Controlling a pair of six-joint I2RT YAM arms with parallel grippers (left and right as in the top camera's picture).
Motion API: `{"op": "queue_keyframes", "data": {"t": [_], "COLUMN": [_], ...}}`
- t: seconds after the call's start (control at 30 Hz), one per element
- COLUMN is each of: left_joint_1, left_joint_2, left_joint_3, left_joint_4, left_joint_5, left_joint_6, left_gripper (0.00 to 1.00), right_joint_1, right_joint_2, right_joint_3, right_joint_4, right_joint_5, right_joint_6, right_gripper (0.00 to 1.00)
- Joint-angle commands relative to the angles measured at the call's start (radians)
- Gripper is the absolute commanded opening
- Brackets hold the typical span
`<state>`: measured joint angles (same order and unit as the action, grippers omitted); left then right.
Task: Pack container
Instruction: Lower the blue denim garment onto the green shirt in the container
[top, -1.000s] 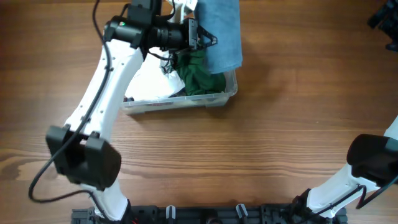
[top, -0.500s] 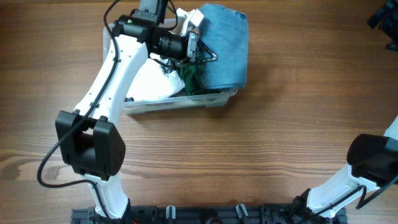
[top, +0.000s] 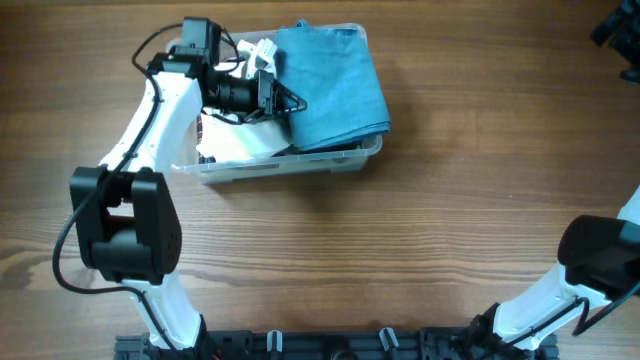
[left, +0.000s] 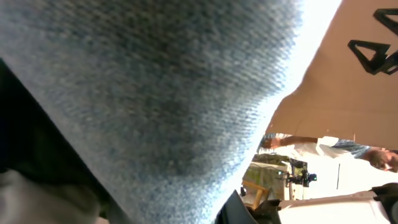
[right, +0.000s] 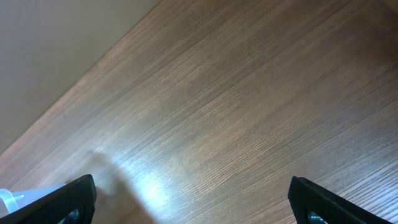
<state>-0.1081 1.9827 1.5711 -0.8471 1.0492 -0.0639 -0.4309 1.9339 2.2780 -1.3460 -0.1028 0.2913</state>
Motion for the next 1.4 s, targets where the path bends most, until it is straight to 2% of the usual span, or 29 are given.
{"op": "queue_keyframes", "data": {"t": [0.0, 0.17, 0.2, 0.23, 0.27, 0.3, 0.33, 0.43, 0.57, 0.73, 0.83, 1.07, 1.17, 1.23, 1.3, 1.37], "left_joint_1": [0.042, 0.123, 0.132, 0.139, 0.14, 0.139, 0.135, 0.121, 0.103, 0.067, 0.036, -0.026, -0.042, -0.047, -0.047, -0.047], "left_joint_2": [-0.006, -0.006, -0.006, -0.006, -0.006, -0.006, -0.006, -0.006, -0.025, -0.129, -0.179, -0.18, -0.176, -0.169, -0.162, -0.154], "left_joint_3": [-0.063, -0.092, -0.092, -0.092, -0.092, -0.092, -0.092, -0.092, -0.086, -0.043, -0.038, -0.038, -0.038, -0.038, -0.039, -0.039], "left_joint_4": [0.031, 0.029, 0.029, 0.029, 0.029, 0.029, 0.029, 0.042, 0.048, 0.076, 0.124, 0.13, 0.134, 0.139, 0.153, 0.177], "left_joint_5": [-0.005, -0.093, -0.106, -0.122, -0.141, -0.161, -0.165, -0.165, -0.164, -0.176, -0.264, -0.517, -0.62, -0.695, -0.711, -0.711], "left_joint_6": [0.034, 0.034, 0.034, 0.034, 0.034, 0.035, 0.035, 0.035, 0.035, 0.034, 0.034, 0.027, 0.025, -0.004, -0.004, -0.014], "left_gripper": [0.04, 0.04, 0.1, 0.25, 0.46, 0.72, 0.83, 0.99, 0.99, 0.99, 1.0, 0.98, 0.87, 0.69, 0.54, 0.45], "right_joint_1": [0.001, 0.001, 0.001, 0.001, 0.001, 0.001, 0.001, 0.001, 0.001, 0.001, 0.001, 0.001, 0.001, 0.001, 0.001, 0.001], "right_joint_2": [0.006, 0.006, 0.006, 0.006, 0.006, 0.006, 0.006, 0.006, 0.006, 0.006, 0.006, 0.006, 0.006, 0.006, 0.006, 0.006], "right_joint_3": [0.001, 0.001, 0.001, 0.001, 0.001, 0.001, 0.001, 0.001, 0.001, 0.001, 0.001, 0.001, 0.002, 0.001, 0.002, 0.001], "right_joint_4": [0.002, 0.001, 0.002, 0.001, 0.002, 0.002, 0.001, 0.002, 0.002, 0.002, 0.002, 0.002, 0.001, 0.001, 0.002, 0.002], "right_joint_5": [0.01, 0.01, 0.01, 0.01, 0.01, 0.01, 0.01, 0.01, 0.01, 0.01, 0.01, 0.01, 0.01, 0.01, 0.01, 0.01], "right_joint_6": [0.007, 0.008, 0.007, 0.007, 0.008, 0.008, 0.007, 0.007, 0.008, 0.007, 0.007, 0.008, 0.007, 0.008, 0.008, 0.007], "right_gripper": [1.0, 1.0, 1.0, 1.0, 1.0, 1.0, 1.0, 1.0, 1.0, 1.0, 1.0, 1.0, 1.0, 1.0, 1.0, 1.0]}}
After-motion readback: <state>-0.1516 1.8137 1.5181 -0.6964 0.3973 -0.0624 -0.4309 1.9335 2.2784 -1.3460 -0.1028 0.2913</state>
